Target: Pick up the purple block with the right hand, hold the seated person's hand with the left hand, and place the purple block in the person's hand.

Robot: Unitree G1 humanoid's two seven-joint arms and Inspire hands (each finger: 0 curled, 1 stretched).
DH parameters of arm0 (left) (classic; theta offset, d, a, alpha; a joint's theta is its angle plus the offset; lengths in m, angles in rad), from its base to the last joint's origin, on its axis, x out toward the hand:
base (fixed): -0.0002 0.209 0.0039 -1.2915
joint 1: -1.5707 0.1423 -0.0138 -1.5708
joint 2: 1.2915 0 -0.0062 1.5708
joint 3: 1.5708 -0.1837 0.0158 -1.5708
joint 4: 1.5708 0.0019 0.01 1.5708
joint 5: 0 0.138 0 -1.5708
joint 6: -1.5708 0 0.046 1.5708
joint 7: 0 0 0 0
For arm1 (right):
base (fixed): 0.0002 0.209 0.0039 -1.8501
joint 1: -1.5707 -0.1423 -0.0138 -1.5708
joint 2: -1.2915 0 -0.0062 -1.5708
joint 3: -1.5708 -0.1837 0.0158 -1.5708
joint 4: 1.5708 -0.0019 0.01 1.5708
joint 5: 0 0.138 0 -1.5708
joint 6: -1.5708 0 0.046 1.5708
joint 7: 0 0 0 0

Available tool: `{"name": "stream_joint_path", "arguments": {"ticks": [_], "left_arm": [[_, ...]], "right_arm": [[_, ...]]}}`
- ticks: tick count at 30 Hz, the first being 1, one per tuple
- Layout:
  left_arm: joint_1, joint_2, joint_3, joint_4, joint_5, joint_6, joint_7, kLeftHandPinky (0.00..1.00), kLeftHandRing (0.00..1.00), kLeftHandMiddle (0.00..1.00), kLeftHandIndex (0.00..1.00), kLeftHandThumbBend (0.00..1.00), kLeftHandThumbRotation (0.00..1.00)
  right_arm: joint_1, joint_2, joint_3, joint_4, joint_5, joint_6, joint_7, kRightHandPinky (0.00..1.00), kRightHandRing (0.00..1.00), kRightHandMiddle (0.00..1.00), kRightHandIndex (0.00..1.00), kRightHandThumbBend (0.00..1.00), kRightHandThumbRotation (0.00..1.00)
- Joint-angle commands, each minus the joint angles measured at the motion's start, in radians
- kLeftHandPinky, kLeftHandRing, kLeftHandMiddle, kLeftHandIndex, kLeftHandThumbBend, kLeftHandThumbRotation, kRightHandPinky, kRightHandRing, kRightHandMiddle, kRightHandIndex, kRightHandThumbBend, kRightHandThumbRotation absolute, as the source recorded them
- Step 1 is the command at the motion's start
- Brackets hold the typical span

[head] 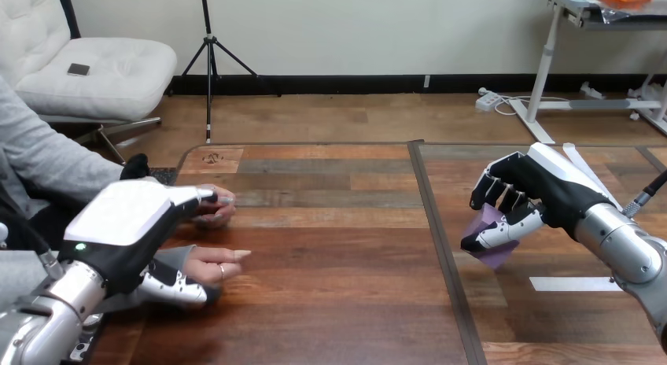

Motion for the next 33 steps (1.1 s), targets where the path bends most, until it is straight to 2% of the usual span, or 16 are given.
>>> {"name": "stream_joint_path", "arguments": {"ticks": [1,10,16,22,33], "left_arm": [[-0.082,0.045,-0.012,0.011,-0.025,0.017,-0.024,0.83,0.86,0.87,0.86,1.0,0.39],[-0.089,0.053,-0.026,0.025,-0.031,0.044,-0.036,0.81,0.84,0.86,0.85,1.0,0.4],[-0.089,0.061,-0.041,0.027,-0.002,0.066,-0.017,0.8,0.83,0.85,0.84,1.0,0.4],[-0.091,0.071,-0.06,0.023,0.028,0.106,-0.027,0.8,0.84,0.86,0.84,1.0,0.41],[-0.109,0.093,-0.102,0.071,0.073,0.135,0.004,0.79,0.83,0.85,0.85,1.0,0.37]], "right_arm": [[-0.084,-0.022,-0.023,-0.022,0.023,0.003,-0.032,0.35,0.38,0.42,0.43,0.87,0.0],[-0.078,-0.024,-0.025,-0.029,0.025,-0.003,-0.036,0.35,0.38,0.43,0.43,0.87,0.0],[-0.074,-0.023,-0.028,-0.028,0.031,-0.01,-0.029,0.36,0.39,0.43,0.43,0.87,0.0],[-0.073,-0.021,-0.031,-0.019,0.041,-0.008,-0.016,0.37,0.4,0.44,0.43,0.87,0.0],[-0.06,-0.019,-0.029,-0.021,0.048,-0.024,-0.025,0.37,0.39,0.43,0.43,0.88,0.0]]}}
